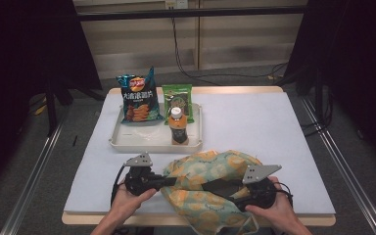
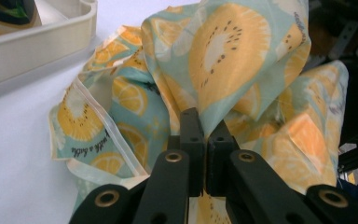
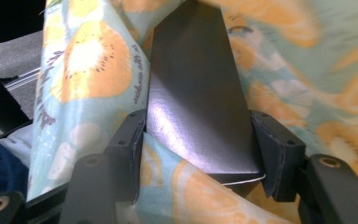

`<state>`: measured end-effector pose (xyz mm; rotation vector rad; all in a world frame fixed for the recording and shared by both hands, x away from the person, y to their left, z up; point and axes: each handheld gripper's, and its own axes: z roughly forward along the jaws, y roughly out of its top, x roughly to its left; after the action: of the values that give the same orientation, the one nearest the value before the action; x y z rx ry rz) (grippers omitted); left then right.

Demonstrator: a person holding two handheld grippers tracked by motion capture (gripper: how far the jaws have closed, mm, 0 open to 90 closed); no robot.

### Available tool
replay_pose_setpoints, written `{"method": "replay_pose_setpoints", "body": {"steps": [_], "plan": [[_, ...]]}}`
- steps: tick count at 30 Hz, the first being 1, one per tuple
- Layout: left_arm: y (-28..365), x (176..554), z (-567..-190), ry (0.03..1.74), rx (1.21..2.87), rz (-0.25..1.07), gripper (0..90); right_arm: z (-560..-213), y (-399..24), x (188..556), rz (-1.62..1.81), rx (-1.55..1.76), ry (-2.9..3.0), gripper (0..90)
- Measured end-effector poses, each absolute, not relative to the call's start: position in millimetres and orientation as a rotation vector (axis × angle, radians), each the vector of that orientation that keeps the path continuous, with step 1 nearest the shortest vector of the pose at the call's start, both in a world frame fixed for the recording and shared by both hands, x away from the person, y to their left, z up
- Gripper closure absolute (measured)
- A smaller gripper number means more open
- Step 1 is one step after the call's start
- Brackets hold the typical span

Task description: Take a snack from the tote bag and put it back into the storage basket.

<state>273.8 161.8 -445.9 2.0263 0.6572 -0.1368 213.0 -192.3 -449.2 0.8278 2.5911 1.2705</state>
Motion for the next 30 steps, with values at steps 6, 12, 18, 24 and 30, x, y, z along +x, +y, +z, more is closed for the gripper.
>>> {"method": "replay_pose_setpoints", "body": {"steps": [6,12,18,24,30], "plan": [[164.1,273.9,-445.8,0.662,2.034,-0.13,89.1,-449.0,-203.8,219.4,1.235,0.859,2.57,40.2],[163.7,275.8,-447.1,0.675,2.032,-0.129,88.4,-453.8,-214.3,224.7,1.191,0.91,2.55,37.4],[159.2,270.3,-439.8,0.623,2.005,-0.122,75.3,-445.7,-216.3,218.1,1.29,0.884,2.513,28.5],[155.7,264.9,-421.8,0.589,1.959,-0.082,58.1,-428.9,-225.9,201.3,1.353,0.867,2.473,32.8],[139.3,270.7,-414.0,0.593,1.964,-0.035,47.1,-433.4,-238.3,190.2,1.318,0.907,2.483,48.2]]}}
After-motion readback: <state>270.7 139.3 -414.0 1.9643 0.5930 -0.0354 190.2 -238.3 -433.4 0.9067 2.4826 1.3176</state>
